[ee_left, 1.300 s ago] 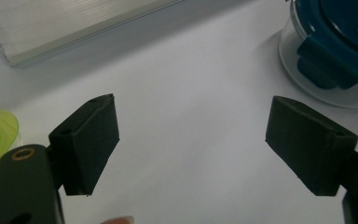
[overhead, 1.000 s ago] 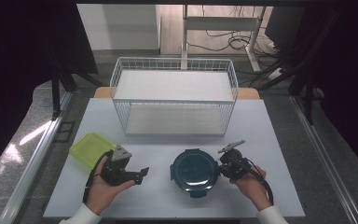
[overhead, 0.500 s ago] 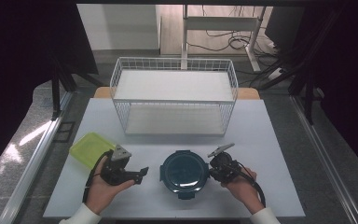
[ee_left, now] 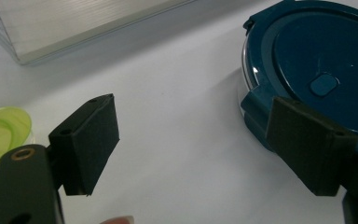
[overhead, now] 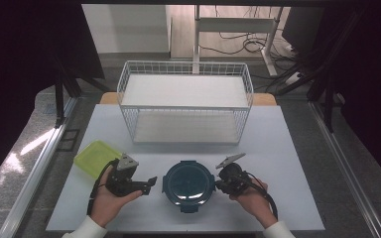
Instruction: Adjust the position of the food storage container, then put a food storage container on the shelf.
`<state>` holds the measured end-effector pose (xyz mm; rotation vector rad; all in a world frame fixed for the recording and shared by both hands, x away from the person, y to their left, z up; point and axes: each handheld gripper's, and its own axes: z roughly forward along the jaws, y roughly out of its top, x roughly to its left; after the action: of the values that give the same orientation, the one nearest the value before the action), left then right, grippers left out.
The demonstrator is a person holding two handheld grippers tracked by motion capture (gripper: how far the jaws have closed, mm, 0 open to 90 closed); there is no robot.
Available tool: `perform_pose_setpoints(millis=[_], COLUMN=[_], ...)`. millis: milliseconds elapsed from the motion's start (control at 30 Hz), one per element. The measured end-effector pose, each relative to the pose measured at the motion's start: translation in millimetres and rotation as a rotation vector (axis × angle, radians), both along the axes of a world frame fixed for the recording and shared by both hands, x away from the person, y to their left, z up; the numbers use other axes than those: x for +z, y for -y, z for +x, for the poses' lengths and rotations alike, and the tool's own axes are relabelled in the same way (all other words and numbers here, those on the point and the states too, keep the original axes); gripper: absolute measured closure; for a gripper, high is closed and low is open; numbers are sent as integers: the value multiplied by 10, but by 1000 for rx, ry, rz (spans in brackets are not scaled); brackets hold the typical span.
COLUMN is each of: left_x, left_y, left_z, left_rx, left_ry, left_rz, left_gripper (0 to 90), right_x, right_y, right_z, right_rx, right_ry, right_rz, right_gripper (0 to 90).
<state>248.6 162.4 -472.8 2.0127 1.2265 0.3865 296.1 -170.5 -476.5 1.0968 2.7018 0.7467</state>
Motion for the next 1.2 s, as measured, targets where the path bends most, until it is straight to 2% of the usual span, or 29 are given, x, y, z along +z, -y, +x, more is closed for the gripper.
perform_pose_setpoints(millis=[200, 233, 267, 400, 500, 567, 600, 667, 767, 867, 1100, 1200], left_x=[4, 4, 2, 3, 4, 1, -3, -2, 11, 27, 19, 31], left_y=[-36, -36, -34, -27, -24, -22, -23, -30, -44, -44, -19, -22], left_z=[-9, -9, -12, -19, -19, -17, -17, -20, -26, -25, -23, -25], left_rx=[13, 13, 13, 14, 14, 13, 11, 15, 30, 32, 19, 22], left_ry=[2, 2, 2, 3, 2, 1, -1, -2, -4, -1, -9, -9], left_rz=[-8, -8, -8, -10, -9, -9, -7, -7, -17, -34, -42, -60], left_gripper=[169, 168, 168, 167, 167, 167, 167, 165, 152, 136, 121, 116], right_x=[153, 153, 192, 207, 216, 216, 211, 218, 226, 218, 194, 178], right_y=[183, 183, 239, 364, 457, 476, 493, 489, 502, 515, 479, 468], right_z=[-16, -16, -47, -124, -156, -157, -158, -143, -116, -112, -122, -121], right_rx=[-51, -51, -56, -76, -74, -74, -90, -149, -167, -168, -149, -146], right_ry=[69, 69, 100, 143, 136, 133, 142, 153, 122, 94, 69, 58], right_rz=[79, 79, 101, 175, 225, 232, 244, 250, 301, 342, 346, 347], right_gripper=[887, 887, 884, 879, 859, 829, 644, 401, 248, 208, 182, 168])
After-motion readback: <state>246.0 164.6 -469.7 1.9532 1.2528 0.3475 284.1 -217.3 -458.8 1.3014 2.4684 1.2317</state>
